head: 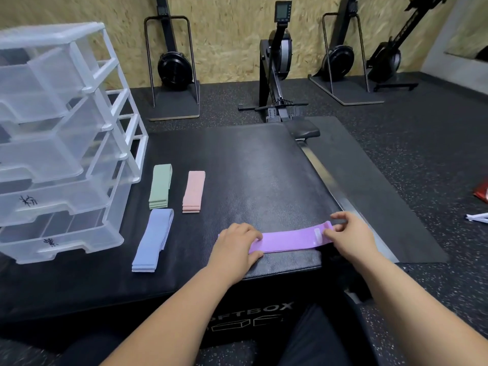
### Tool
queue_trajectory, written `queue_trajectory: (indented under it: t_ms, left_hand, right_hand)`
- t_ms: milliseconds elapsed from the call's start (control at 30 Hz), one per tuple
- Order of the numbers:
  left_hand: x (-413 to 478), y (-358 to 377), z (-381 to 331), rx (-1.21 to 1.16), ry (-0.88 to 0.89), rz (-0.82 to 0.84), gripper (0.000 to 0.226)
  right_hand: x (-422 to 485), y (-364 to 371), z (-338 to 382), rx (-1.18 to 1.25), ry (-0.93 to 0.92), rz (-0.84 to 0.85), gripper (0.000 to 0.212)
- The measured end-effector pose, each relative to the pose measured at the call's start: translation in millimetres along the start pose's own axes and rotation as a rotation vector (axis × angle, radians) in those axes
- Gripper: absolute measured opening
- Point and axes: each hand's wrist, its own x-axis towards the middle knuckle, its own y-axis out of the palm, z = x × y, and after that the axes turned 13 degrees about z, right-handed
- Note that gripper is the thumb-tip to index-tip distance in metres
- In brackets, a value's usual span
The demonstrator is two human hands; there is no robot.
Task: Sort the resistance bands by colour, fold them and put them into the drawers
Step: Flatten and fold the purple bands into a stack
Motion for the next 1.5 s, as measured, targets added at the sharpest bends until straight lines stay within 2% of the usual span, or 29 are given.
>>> queue_trajectory:
  t_ms: [167, 233, 333, 467, 567, 700, 833, 900, 1033, 1133, 1267, 1500]
  left_hand:
    - [3, -6, -5, -0.020, -0.024, 0.032, 0.040]
    - [4, -11, -14, -0.113, -0.029, 0.009, 0.037]
    - [9, -23, -34, -0.384, -0.067, -0.013, 0.029]
    - [16, -36, -54, -0.822, -0.228, 0.024, 0.015]
    - [15, -41, -58, -1.145, -0.288, 0.046, 0.023]
    - [11, -41, -54, -1.305, -0.326, 0.020, 0.021]
    - [9, -36, -45, -1.252, -0.427, -0.033, 0.017]
    - [7, -37, -43, -1.217, -0.446, -0.052, 0.010]
    - [6, -42, -33, -1.124, -0.472, -0.081, 0.019]
    - [1, -51, -24, -1.137, -0.475, -0.090, 0.020]
    - [-11, -60, -3, -1.136, -0.504, -0.122, 0.020]
    - [-33, -61, 31, -1.096, -0.590, -0.177, 0.016]
  right_hand:
    - [-4, 2, 9, 0.027, -0.070, 0.014, 0.034]
    - [-5, 12, 15, 0.068, -0.127, 0.043, 0.033]
    - [-11, 31, 29, 0.098, -0.211, 0.072, 0.029]
    - [-24, 51, 50, 0.082, -0.304, 0.081, 0.027]
    - [-33, 62, 57, 0.045, -0.333, 0.098, 0.034]
    - [-45, 74, 59, -0.005, -0.386, 0.133, 0.051]
    - [-46, 79, 49, -0.108, -0.495, 0.192, 0.070]
    - [-44, 79, 46, -0.124, -0.513, 0.221, 0.069]
    - [-33, 76, 38, -0.261, -0.515, 0.171, 0.069]
    - [-19, 72, 29, -0.418, -0.511, 0.258, 0.075]
    - [-8, 73, 25, -0.521, -0.522, 0.337, 0.066]
    - [0, 77, 38, -0.532, -0.594, 0.372, 0.056]
